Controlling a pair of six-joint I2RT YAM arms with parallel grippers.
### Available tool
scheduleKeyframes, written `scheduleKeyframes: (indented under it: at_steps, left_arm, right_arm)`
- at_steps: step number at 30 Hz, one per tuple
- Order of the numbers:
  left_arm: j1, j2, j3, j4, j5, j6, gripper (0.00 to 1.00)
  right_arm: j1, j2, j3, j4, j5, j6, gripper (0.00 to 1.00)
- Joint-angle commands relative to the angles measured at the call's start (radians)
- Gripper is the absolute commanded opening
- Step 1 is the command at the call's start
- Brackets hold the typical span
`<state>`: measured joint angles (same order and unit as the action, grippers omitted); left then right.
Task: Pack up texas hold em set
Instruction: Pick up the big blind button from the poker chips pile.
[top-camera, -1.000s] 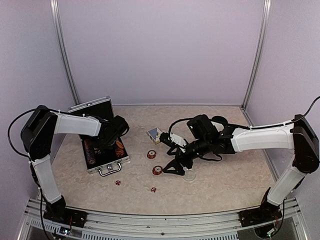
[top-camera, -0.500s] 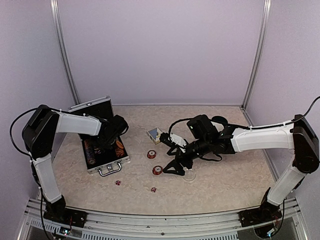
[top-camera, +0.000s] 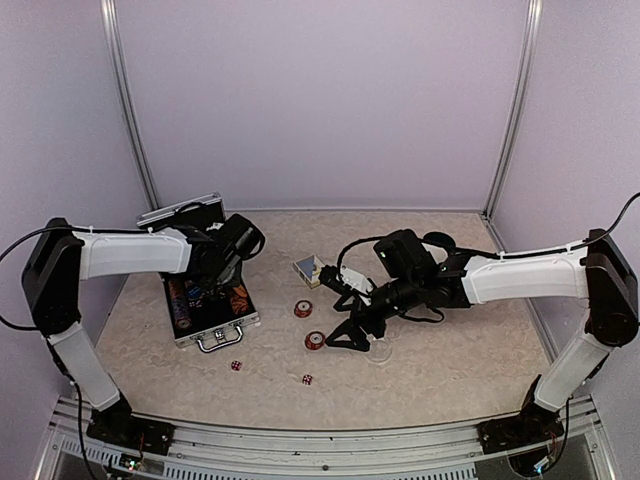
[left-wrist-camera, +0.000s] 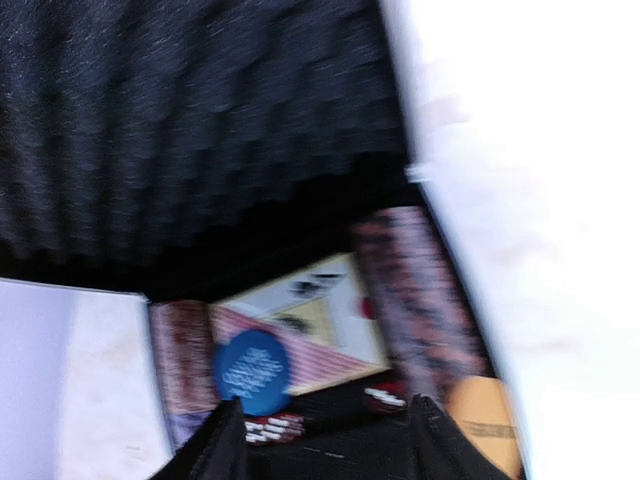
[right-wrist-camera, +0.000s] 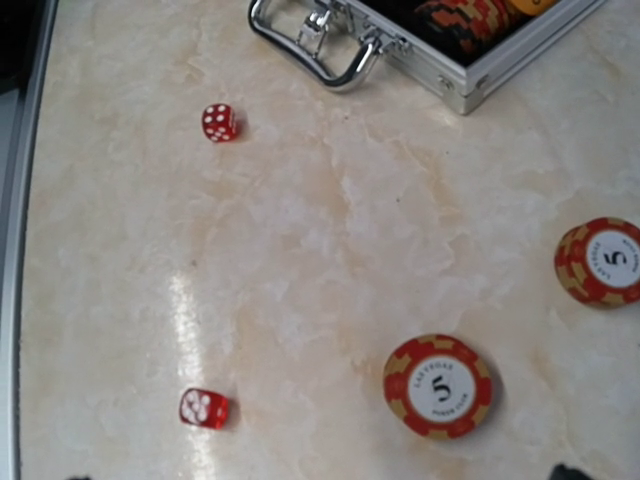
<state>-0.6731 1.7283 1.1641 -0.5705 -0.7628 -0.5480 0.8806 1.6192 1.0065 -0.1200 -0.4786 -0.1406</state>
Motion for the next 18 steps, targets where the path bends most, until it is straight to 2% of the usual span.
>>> scheduleKeyframes:
  at_steps: [1,4,10,18]
  left_arm:
    - [-0.018,-0.083,-0.054,0.118,0.197,-0.052,0.62]
    - [-0.017,-0.108,-0.094,0.168,0.275,-0.09,0.66]
    - [-0.002,-0.085,-0.125,0.231,0.33,-0.118,0.67]
    - [0.043,-0.032,-0.14,0.29,0.388,-0.123,0.59]
  right_arm:
    - [-0.009,-0.002,-0.01,0.012,-0.012,-0.004,0.99]
    - [-0.008,-0.002,-0.01,0.014,-0.014,-0.002,0.99]
    - [-0.009,0.001,-0.008,0.012,-0.021,-0.002,0.99]
    - [-0.009,0.002,-0.01,0.011,-0.018,-0.002,0.99]
